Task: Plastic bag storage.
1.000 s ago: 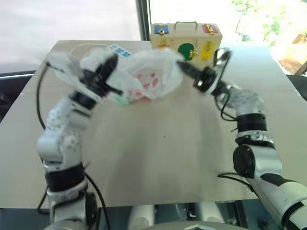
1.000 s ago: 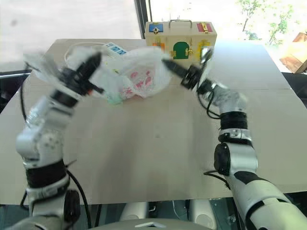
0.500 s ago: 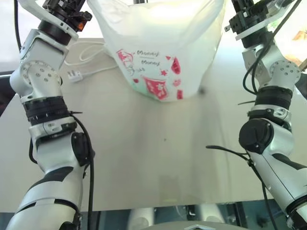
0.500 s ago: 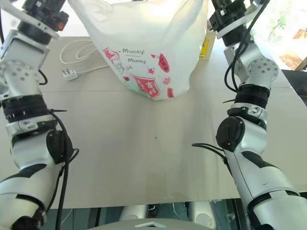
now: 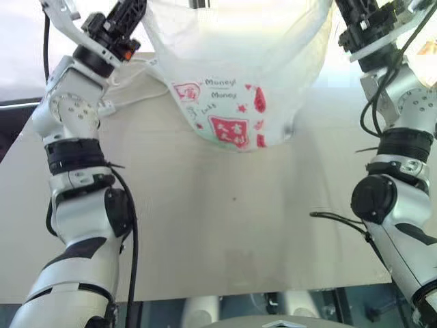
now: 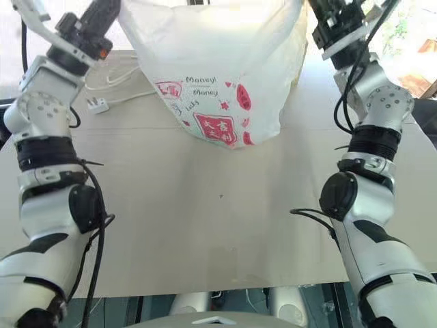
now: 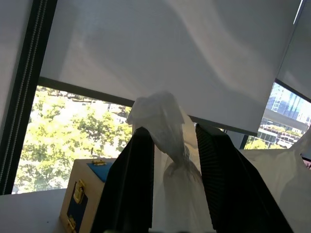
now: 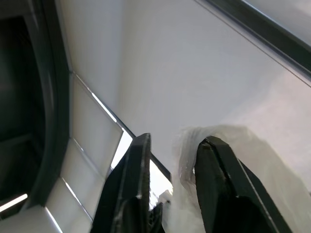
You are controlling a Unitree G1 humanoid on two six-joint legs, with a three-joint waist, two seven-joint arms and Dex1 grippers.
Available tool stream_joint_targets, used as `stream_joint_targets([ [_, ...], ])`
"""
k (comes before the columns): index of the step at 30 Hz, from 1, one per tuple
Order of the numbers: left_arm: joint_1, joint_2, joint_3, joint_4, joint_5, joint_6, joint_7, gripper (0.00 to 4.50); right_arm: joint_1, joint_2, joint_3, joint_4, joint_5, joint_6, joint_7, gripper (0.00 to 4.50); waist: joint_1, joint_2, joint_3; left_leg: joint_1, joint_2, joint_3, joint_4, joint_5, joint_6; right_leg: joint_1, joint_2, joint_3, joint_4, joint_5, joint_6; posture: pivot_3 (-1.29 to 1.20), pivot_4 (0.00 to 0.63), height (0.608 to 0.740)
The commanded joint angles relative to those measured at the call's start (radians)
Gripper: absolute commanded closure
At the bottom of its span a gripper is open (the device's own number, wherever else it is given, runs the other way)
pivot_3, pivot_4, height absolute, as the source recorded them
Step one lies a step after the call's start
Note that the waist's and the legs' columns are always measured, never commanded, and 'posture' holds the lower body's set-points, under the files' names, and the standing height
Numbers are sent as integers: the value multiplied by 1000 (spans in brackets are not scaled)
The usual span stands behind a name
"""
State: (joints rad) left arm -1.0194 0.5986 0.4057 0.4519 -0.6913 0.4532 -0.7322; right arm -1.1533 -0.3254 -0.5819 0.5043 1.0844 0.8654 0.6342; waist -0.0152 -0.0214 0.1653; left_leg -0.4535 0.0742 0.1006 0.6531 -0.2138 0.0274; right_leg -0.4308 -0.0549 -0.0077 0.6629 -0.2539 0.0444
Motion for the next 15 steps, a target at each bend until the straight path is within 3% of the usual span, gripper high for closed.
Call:
stream_joint_targets([
  [1,87,68,79,-140,-49,62,26,1747,99,-82,54,-149,26,104,84,1670,0,0,0,0,0,0,0,0,0,0,0,0,0,0,0,0,150,732],
  [4,229,125,149,-236,-99,150,43,308,223,-162,98,-267,42,178,155,180,-1,0,0,0,0,0,0,0,0,0,0,0,0,0,0,0,150,732],
  [5,293,143,168,-280,-105,172,44,44,272,-193,116,-313,37,190,185,18,-1,0,0,0,0,1,0,0,0,0,0,1,0,0,0,0,150,732],
  [9,564,155,209,-462,-125,251,53,44,469,-300,216,-448,-64,154,272,18,1,0,-1,3,1,2,0,0,0,1,0,2,0,0,0,0,150,732],
  [15,1018,39,147,-698,-65,241,65,44,801,-383,385,-506,-379,-174,370,18,5,-1,-2,7,0,1,1,-1,2,5,-1,1,0,0,0,0,150,732],
])
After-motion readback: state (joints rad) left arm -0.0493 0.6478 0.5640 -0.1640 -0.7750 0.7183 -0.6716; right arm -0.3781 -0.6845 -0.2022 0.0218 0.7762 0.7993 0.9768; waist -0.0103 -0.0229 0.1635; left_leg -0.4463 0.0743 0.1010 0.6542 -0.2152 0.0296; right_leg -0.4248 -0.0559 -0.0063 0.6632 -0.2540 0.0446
